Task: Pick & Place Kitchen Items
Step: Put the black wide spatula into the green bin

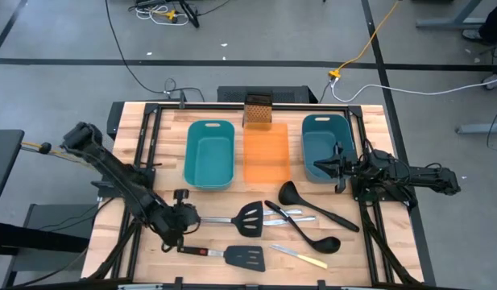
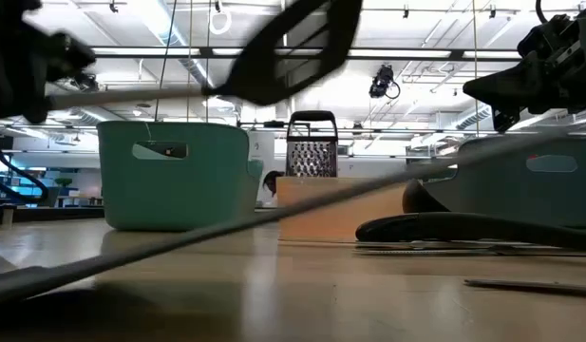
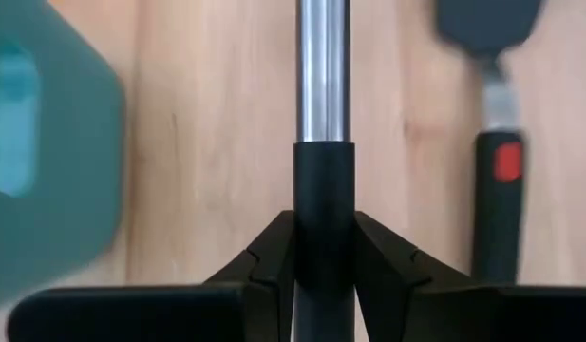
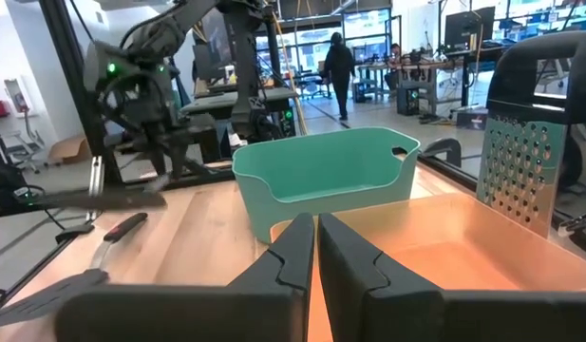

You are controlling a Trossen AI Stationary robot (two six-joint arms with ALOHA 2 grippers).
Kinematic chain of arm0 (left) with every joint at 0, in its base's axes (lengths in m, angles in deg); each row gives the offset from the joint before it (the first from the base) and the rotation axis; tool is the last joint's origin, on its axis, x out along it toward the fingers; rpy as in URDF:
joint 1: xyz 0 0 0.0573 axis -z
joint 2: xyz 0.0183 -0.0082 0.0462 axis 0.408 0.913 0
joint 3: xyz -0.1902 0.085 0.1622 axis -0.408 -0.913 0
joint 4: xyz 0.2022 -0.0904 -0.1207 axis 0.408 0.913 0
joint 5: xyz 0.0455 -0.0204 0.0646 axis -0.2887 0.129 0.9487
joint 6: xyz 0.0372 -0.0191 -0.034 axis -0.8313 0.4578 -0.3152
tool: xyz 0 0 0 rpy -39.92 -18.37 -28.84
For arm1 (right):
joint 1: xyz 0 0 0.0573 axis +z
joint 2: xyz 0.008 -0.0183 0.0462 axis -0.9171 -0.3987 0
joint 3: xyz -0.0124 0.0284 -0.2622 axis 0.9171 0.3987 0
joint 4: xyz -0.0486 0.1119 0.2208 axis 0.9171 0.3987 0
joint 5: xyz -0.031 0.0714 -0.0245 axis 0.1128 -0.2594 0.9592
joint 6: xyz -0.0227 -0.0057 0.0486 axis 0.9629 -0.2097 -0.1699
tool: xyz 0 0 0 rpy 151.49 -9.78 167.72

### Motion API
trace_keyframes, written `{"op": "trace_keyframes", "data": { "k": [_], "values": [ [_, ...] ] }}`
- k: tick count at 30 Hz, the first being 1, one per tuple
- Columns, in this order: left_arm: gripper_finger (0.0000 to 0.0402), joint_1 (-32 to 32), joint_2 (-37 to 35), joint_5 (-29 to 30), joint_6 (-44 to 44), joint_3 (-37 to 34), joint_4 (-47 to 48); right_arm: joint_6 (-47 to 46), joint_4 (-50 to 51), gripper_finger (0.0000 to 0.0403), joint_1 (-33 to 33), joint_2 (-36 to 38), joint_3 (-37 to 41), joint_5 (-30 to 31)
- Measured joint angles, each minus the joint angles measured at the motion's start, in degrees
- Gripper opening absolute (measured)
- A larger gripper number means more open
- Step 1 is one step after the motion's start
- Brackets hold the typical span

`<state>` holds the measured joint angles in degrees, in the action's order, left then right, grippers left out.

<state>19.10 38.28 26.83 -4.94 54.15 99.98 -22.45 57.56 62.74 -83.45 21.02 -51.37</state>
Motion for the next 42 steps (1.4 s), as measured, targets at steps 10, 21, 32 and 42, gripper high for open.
{"op": "trace_keyframes", "data": {
  "k": [10, 21, 32, 42],
  "values": [
    [0.0084, 0.37, -17.24, 7.92, -10.28, 0.00, 0.20, -0.02, 0.00, 0.0029, -0.01, -0.06, 0.00, -0.03],
    [0.0084, -4.07, -36.09, 12.43, -13.46, -8.67, -2.17, 0.05, 0.02, 0.0029, 0.01, -0.08, -0.01, -0.07],
    [0.0084, -4.17, -48.57, 18.56, -18.32, -20.26, -13.29, 0.15, 0.04, 0.0029, 0.01, -0.08, 0.01, -0.08],
    [0.0084, -10.07, -46.23, 33.13, -41.85, -9.56, -14.51, 0.15, 0.04, 0.0029, -0.01, -0.08, 0.00, -0.06]
  ]
}}
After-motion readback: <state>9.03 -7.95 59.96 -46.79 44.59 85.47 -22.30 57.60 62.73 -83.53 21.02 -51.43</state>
